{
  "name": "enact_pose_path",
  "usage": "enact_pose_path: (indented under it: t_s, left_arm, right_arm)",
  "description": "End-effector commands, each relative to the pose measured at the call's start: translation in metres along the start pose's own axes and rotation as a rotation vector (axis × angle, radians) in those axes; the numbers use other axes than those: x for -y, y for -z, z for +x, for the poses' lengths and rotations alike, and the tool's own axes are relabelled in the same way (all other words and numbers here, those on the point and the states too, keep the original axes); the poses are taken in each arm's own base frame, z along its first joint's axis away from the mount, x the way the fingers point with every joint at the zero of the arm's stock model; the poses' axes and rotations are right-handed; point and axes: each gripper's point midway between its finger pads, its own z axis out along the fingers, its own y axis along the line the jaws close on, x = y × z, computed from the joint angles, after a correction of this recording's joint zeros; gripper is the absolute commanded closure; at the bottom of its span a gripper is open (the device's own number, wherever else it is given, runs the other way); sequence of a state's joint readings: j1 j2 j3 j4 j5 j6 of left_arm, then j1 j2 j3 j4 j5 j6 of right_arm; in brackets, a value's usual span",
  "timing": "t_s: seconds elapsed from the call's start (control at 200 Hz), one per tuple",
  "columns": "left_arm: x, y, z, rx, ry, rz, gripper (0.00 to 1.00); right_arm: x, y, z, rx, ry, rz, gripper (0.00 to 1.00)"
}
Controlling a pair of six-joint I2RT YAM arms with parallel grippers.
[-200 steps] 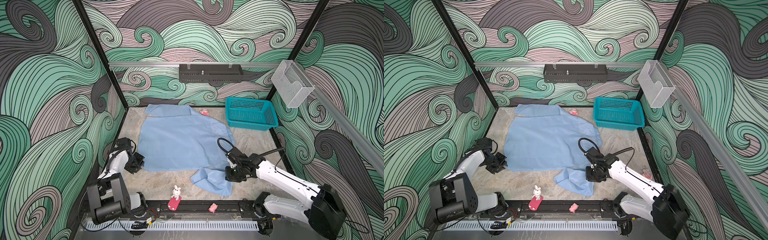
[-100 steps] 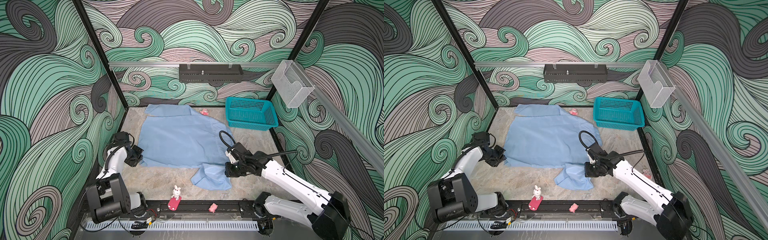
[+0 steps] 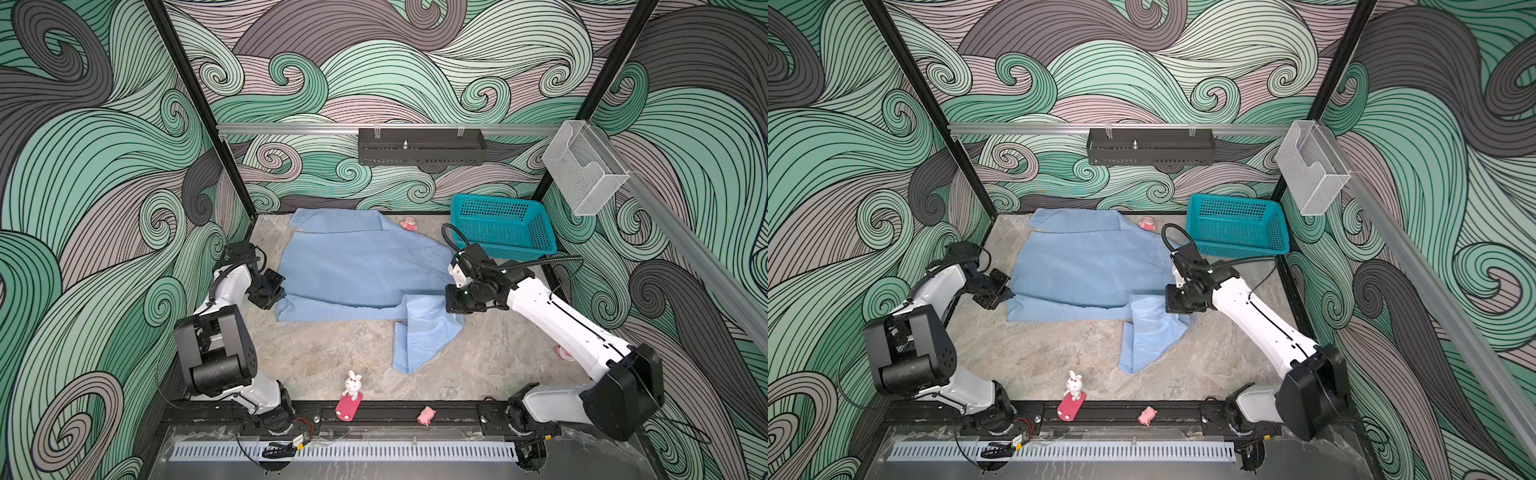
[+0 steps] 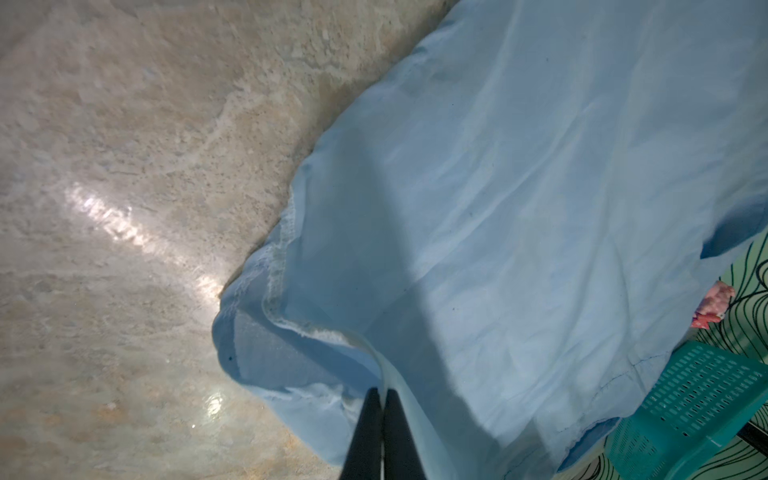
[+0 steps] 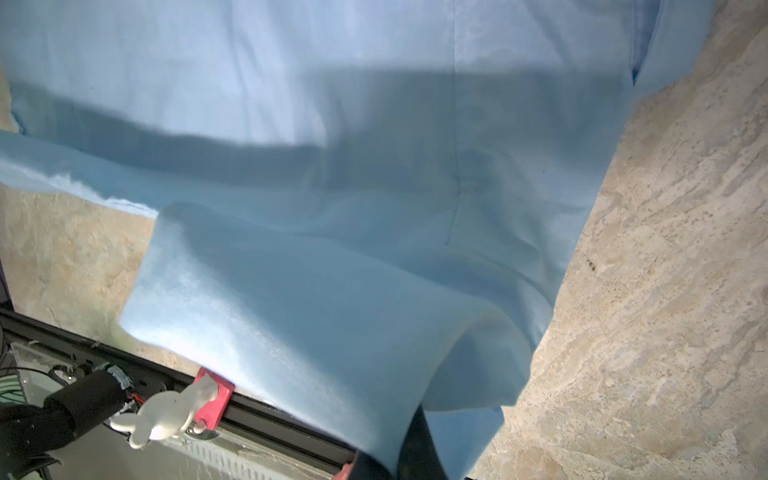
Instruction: Fold and stack the long sleeve shirts
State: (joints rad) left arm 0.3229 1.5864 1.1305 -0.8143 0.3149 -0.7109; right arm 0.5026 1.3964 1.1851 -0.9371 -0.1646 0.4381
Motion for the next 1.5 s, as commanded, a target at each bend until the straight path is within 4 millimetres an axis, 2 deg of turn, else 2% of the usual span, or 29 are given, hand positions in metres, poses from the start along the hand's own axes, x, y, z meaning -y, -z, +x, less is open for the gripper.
enact_pose_path:
  t_s: [0.0,0.29,0.851,0.931,1.031,1.101,1.156,1.241,1.321,1.396,1.491]
  left_arm:
    - [0.013,0.009,-0.013,0.019,-0.022,0.018,1.0]
    - [0.026,0.001,-0.032,0.019,-0.042,-0.034,1.0]
    - [0.043,-0.046,-0.066,-0.017,-0.008,-0.136,1.0]
    - [0.043,-0.054,-0.067,-0.032,-0.01,-0.159,0.91]
    - [0.047,-0.058,-0.065,-0.065,-0.014,-0.154,0.74]
    - [0.054,-0.049,-0.064,-0.06,-0.036,-0.131,0.62]
    - [0.062,-0.031,-0.063,-0.029,-0.06,-0.096,0.54]
    - [0.075,-0.002,-0.052,0.015,-0.126,-0.022,0.5]
    - [0.083,0.021,-0.027,0.035,-0.217,0.029,0.47]
    - [0.091,0.034,0.01,0.027,-0.346,0.06,0.47]
    - [0.101,0.038,0.072,-0.01,-0.547,0.096,0.47]
  right_arm:
    - [0.003,-0.001,-0.014,-0.004,0.012,0.023,0.98]
    - [0.005,-0.028,-0.04,-0.054,-0.007,0.062,0.98]
    - [0.02,-0.091,-0.081,-0.12,-0.017,0.16,1.0]
    - [0.022,-0.1,-0.085,-0.12,-0.023,0.17,0.98]
    - [0.019,-0.099,-0.091,-0.109,-0.032,0.161,0.84]
    - [0.014,-0.087,-0.096,-0.075,-0.031,0.143,0.68]
    - [0.008,-0.072,-0.1,-0.035,-0.026,0.123,0.58]
    - [0.003,-0.045,-0.099,0.037,-0.027,0.097,0.47]
    - [0.002,-0.02,-0.091,0.1,-0.036,0.08,0.4]
    - [0.008,-0.003,-0.079,0.136,-0.047,0.086,0.35]
    - [0.018,0.011,-0.062,0.164,-0.063,0.094,0.34]
